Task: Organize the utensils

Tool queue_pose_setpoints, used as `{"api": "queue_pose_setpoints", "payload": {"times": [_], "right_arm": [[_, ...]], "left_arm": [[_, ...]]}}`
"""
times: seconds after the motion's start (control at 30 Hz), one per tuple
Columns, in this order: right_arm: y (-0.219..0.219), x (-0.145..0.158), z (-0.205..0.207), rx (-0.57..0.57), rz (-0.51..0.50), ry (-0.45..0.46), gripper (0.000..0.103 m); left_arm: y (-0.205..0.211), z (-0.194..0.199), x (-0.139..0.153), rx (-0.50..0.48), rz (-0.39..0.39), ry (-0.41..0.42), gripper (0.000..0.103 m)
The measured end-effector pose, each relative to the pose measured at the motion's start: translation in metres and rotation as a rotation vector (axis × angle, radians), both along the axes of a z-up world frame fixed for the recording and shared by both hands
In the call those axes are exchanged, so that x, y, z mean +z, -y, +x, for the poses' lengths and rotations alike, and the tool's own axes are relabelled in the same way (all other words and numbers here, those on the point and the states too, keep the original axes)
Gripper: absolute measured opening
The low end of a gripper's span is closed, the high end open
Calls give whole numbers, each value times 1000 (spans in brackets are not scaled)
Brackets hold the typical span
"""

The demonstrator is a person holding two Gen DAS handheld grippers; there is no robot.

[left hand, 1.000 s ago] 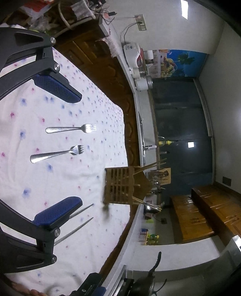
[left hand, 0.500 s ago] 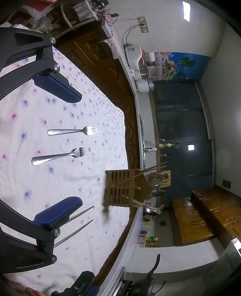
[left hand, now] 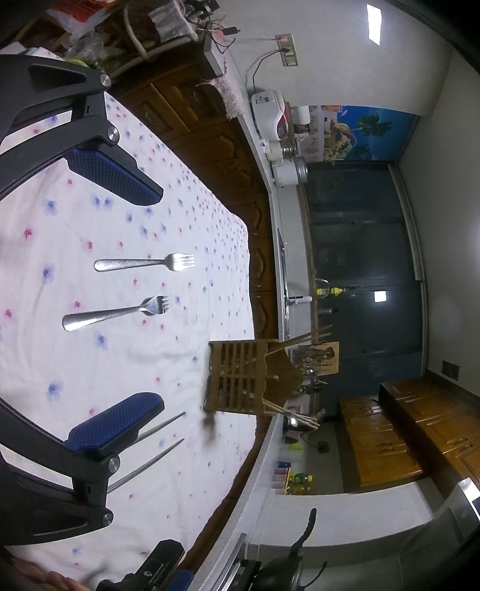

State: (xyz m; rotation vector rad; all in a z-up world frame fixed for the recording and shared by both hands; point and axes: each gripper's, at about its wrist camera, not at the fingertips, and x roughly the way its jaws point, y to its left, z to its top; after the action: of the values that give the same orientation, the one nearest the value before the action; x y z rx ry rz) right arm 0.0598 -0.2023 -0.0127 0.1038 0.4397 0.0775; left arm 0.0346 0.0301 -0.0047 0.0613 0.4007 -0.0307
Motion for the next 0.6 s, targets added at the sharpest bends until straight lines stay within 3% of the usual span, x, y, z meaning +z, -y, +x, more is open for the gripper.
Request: {"api": "queue_pose_setpoints", "payload": {"times": [0.6], "right_arm": [[1,1,-4,5,11,19,103]], "left_arm": [[8,-4,0,8,-6,15,102]]}}
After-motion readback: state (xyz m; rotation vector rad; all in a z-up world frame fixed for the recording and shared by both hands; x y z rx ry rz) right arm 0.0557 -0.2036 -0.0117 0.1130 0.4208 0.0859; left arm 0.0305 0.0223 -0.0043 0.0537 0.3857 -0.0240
